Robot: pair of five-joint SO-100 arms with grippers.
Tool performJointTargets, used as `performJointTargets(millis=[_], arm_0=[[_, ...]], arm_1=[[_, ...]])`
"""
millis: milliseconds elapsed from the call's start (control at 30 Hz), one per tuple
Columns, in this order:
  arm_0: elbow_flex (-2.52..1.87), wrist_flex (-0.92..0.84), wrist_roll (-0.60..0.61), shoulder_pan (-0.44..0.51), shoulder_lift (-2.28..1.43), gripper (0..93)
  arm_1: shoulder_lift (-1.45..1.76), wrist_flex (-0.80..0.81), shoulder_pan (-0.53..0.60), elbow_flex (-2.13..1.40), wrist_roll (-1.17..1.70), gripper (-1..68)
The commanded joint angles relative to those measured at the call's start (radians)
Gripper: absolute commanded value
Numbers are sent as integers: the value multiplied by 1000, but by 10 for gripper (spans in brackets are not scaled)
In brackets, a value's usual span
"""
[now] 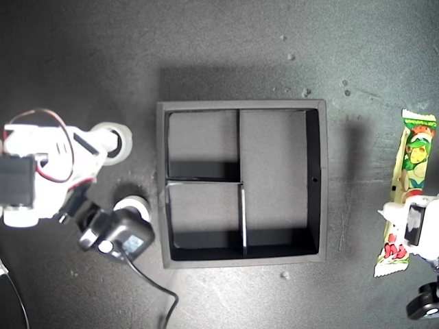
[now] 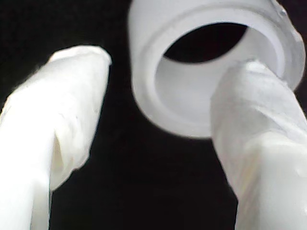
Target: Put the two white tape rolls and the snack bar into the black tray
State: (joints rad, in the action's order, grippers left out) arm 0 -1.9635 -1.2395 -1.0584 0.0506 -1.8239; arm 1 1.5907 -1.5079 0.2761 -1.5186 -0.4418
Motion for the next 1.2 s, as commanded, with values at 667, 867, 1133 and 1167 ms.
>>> performJointTargets(millis=[667,867,1133,1167], arm_0=[[-2,130,-8,-9,241,154],[-32,129,-8,-51,198,26],[37,-35,32,-101,-37,1],[74,-64,48,-109,-58,1]], arm_1=[[12,-11,9,95,49,21],[-18,-26,21,258,132,17],[-391,-57,-15,752,307,12],[-426,-38,-28,781,319,11]])
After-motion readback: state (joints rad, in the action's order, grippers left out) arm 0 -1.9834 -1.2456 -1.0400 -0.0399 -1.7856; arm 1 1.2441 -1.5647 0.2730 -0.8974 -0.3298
